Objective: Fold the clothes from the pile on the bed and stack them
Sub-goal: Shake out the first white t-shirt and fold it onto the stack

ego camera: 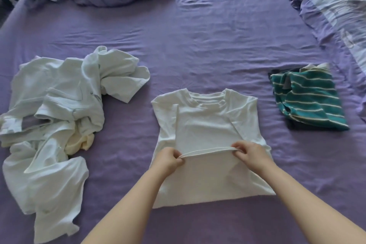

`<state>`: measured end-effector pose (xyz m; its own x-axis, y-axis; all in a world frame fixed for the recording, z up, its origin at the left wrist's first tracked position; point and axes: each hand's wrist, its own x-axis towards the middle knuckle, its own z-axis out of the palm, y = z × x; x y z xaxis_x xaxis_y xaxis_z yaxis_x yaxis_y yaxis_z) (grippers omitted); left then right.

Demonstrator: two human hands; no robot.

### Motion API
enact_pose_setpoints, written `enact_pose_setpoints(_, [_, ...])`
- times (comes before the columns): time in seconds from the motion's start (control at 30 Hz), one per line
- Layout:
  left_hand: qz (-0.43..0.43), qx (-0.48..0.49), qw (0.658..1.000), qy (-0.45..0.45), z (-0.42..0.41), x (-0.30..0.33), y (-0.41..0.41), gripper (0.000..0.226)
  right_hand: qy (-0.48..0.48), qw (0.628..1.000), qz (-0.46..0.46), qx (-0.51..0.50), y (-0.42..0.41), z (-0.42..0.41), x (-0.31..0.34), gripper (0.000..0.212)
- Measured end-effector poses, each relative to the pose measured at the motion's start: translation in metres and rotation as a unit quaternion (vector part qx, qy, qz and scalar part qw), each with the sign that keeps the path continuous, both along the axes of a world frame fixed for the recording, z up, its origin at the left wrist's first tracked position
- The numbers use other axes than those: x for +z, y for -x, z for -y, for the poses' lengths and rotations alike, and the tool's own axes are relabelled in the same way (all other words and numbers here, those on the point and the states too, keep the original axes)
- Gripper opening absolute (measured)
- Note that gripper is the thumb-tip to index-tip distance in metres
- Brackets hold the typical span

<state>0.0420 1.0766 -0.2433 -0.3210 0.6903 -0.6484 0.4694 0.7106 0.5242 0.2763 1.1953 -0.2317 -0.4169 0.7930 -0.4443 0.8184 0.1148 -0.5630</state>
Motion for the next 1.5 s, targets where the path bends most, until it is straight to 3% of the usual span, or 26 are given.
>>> enact_pose_setpoints(0.03, [0.021,0.026,0.999,-0.018,-0.006,-0.001,0.004,0.006,-0.01,1.0,0.012,-0.014,0.002,-0.005,-0.001,0.018])
enact_pose_setpoints(0.1, [0.026,0.039,0.998,-0.047,-0.012,-0.005,0.009,0.014,-0.039,0.999,0.031,-0.015,0.002,-0.006,-0.003,0.02])
enact_pose_setpoints(0.27, [-0.106,-0.128,0.979,-0.114,0.002,-0.016,0.006,0.016,-0.157,0.975,0.005,0.155,-0.007,0.022,-0.011,0.031])
enact_pose_setpoints(0.4, [-0.153,-0.226,0.958,-0.086,0.027,-0.024,-0.008,0.048,-0.092,0.957,0.076,0.265,-0.02,0.037,-0.029,0.066])
enact_pose_setpoints(0.5, [-0.192,-0.268,0.943,-0.045,0.038,-0.029,-0.015,0.064,-0.079,0.972,0.061,0.212,-0.024,0.041,-0.034,0.073])
enact_pose_setpoints(0.63, [-0.228,-0.168,0.959,-0.017,0.03,-0.022,-0.028,0.043,-0.094,0.987,0.019,0.132,-0.017,0.039,-0.031,0.057])
enact_pose_setpoints(0.77, [-0.242,-0.114,0.963,-0.032,0.003,-0.022,-0.039,0.03,-0.093,0.989,0.054,0.104,0.003,0.029,-0.03,0.038])
enact_pose_setpoints(0.9, [-0.184,-0.053,0.979,-0.075,-0.021,-0.019,-0.032,0.025,-0.088,0.993,0.01,0.075,0.01,0.004,-0.031,0.044])
enact_pose_setpoints(0.97, [-0.173,-0.088,0.976,-0.096,-0.032,-0.011,-0.019,0.031,-0.096,0.991,-0.019,0.091,0.009,-0.017,-0.024,0.051])
enact_pose_setpoints(1.07, [-0.201,-0.215,0.949,-0.112,-0.059,0.005,0.013,0.071,-0.131,0.979,-0.024,0.154,0.012,-0.064,-0.007,0.055])
enact_pose_setpoints(1.13, [-0.213,-0.263,0.936,-0.1,-0.086,0.019,0.034,0.082,-0.148,0.972,-0.023,0.18,0.021,-0.098,0.003,0.057])
enact_pose_setpoints(1.3, [-0.246,-0.339,0.905,-0.077,-0.155,0.031,0.061,0.079,-0.178,0.963,0.009,0.203,0.054,-0.157,0.009,0.063])
enact_pose_setpoints(1.5, [-0.276,-0.395,0.876,-0.036,-0.192,0.006,0.072,0.07,-0.167,0.957,0.092,0.22,0.066,-0.191,-0.028,0.065])
